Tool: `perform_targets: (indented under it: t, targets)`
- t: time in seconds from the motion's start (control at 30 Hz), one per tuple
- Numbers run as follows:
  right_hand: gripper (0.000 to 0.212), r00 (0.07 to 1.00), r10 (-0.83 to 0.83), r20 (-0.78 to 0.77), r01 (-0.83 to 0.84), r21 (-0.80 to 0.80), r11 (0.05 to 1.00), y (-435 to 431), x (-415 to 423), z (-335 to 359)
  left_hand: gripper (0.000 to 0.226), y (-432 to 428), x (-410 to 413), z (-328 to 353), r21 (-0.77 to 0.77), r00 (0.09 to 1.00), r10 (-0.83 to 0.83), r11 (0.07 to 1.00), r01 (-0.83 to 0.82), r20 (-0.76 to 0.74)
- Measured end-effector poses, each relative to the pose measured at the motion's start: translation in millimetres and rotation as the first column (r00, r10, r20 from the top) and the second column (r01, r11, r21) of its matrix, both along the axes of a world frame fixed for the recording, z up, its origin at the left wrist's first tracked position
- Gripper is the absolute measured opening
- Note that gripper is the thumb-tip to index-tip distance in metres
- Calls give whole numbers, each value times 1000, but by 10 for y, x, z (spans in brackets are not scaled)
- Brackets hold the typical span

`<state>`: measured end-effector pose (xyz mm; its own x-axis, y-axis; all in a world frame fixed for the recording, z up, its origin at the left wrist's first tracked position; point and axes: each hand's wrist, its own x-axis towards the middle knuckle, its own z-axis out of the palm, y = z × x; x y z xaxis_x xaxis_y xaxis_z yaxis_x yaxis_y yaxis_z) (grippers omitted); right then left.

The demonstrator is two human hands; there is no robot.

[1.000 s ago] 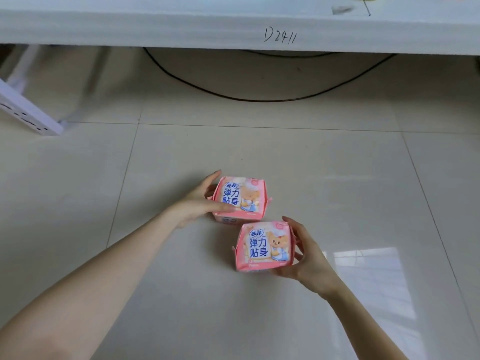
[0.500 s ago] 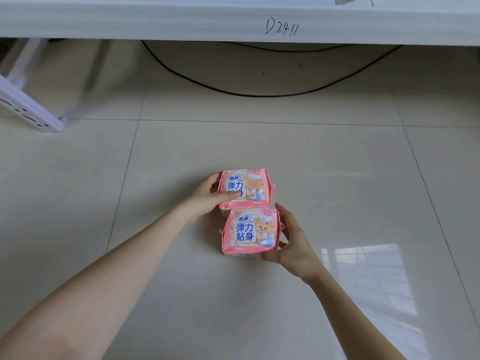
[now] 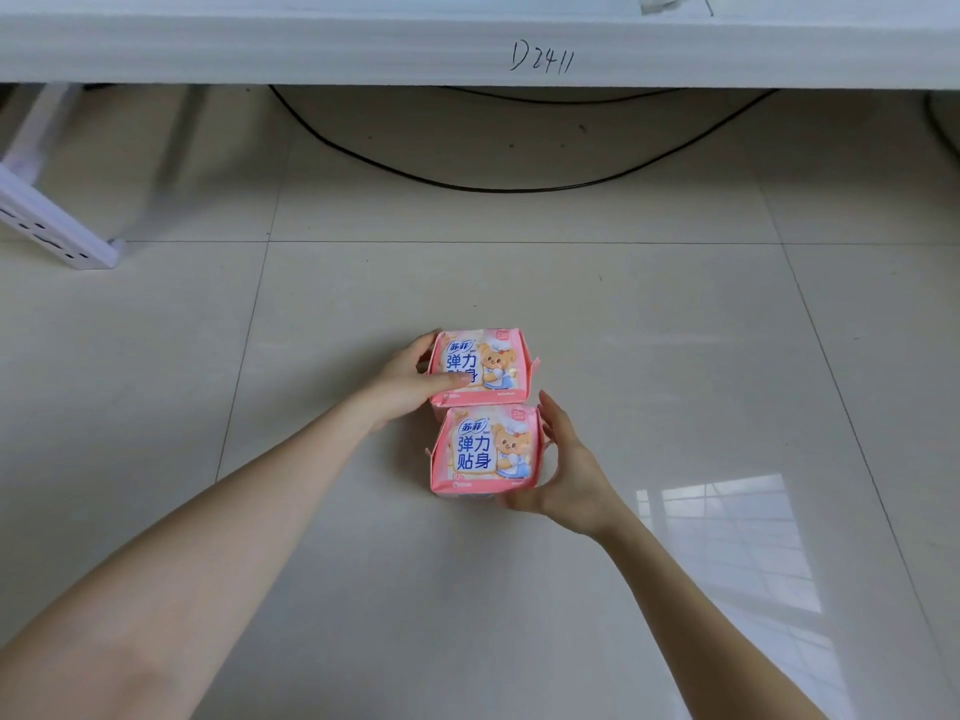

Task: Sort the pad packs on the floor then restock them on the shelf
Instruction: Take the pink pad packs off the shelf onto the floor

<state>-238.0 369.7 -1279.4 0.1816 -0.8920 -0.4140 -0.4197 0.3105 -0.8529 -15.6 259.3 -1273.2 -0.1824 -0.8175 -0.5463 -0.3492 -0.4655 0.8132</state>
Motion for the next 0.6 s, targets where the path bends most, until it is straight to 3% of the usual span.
perform_targets:
  t: [0.07,0.17,0.33,0.5,0.6]
  targets:
    - [122,995,1,-103,-1,2,1000,17,1,156,88,21,18,64,-25,996,-2,1000,4,85]
    - [108,937,21,-350,-56,-90,994,74,6,397,88,129,104,228,-106,956,-31,992,64,293]
    - [85,790,35,-613,-166,-159,973,177,73,887,71,498,277,779,-226,765,-91,927,299,638]
    - [80,634,111,-765,-306,-117,945,248,114,1523,66,801,396,1496,-105,507,-193,859,501,840]
    - [80,584,128,-802,-332,-91,939,292,144,1995,67,959,427,1978,-40,424,-226,845,533,877]
